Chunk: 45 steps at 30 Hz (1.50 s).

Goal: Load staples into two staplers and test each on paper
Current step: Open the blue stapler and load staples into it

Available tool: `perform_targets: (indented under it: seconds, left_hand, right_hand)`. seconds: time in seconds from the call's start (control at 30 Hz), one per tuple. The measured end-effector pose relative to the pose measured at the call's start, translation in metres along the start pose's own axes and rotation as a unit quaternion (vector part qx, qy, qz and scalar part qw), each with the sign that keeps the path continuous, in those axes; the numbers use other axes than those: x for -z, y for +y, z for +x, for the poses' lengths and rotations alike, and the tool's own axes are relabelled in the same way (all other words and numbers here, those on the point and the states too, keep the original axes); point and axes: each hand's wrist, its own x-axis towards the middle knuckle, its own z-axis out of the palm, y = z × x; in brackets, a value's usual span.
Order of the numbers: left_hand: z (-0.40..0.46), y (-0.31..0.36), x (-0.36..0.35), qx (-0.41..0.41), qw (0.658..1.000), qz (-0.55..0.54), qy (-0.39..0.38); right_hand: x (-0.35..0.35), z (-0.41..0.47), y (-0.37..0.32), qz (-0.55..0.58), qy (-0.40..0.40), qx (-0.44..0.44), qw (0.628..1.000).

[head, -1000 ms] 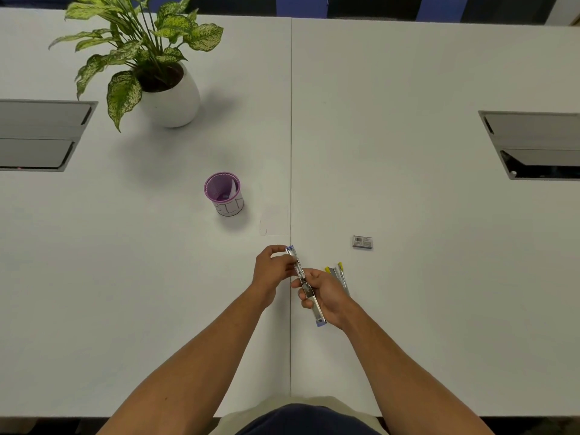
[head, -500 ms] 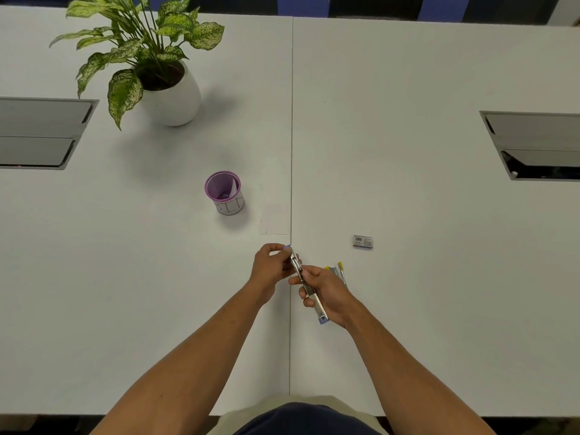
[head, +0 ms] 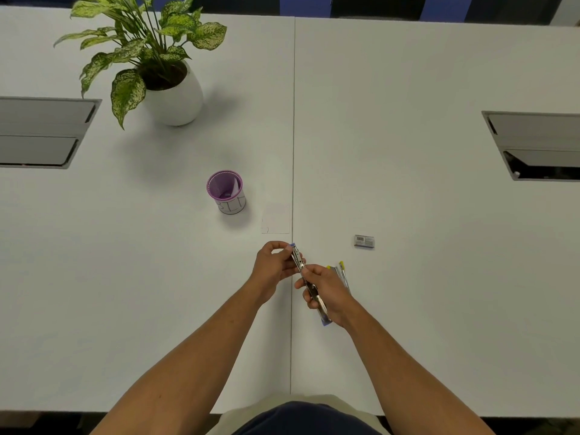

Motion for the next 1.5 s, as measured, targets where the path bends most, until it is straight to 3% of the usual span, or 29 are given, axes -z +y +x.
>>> perform_targets:
  seconds: [0.77, 1.17, 1.5]
  left_hand:
    - [-0.001, -0.006, -0.004, -0.01, 0.999, 0.039, 0.021]
    - [-0.003, -0.01, -0.006, -0.095, 0.967, 0.228, 0.064]
    - [-0.005, -0.009, -0.002, -0.083, 0.977, 0.187, 0.055]
  right_hand:
    - [-0.006, 0.004, -0.002, 0.065, -0.004, -0.013, 0.998]
    - [-0.003, 0.004, 0.0, 0.04, -0.006, 0.004, 0.999]
    - [-0.003, 0.003, 0.002, 0.023, -0.014, 0.003, 1.0]
